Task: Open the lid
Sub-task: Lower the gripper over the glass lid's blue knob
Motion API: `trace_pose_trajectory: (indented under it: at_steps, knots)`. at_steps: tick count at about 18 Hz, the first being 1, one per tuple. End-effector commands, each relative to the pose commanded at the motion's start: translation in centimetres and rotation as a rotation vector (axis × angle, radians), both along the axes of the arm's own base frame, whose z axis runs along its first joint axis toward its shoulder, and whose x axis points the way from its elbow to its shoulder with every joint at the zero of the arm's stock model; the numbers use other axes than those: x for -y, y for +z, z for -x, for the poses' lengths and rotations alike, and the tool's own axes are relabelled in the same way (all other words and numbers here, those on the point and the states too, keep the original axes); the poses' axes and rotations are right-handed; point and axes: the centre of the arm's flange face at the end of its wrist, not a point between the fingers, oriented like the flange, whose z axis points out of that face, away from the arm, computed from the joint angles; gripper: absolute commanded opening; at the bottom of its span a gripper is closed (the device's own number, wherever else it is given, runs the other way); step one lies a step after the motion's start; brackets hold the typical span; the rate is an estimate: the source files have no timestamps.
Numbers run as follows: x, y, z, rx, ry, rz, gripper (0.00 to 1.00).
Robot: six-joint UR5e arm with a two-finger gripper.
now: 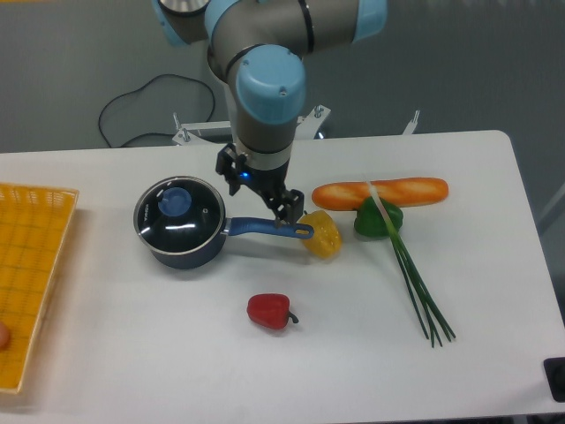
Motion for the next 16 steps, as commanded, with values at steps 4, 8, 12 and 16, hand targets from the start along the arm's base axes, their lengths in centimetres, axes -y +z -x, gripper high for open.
trace_pose_trajectory:
  at_steps: [4, 8, 12, 16]
  knots:
    - [-0.7, -0.1, -1.3, -0.028, -0.031, 0.029, 1.00]
    - [-1.7, -0.6, -2.8, -0.025, -0.061, 0.041, 1.00]
    - [-2.4, -1.6, -5.2, -0.039, -0.002, 0.090, 1.00]
    - [-2.8, -3.0, -6.8, -0.022, 0.088, 0.118, 1.00]
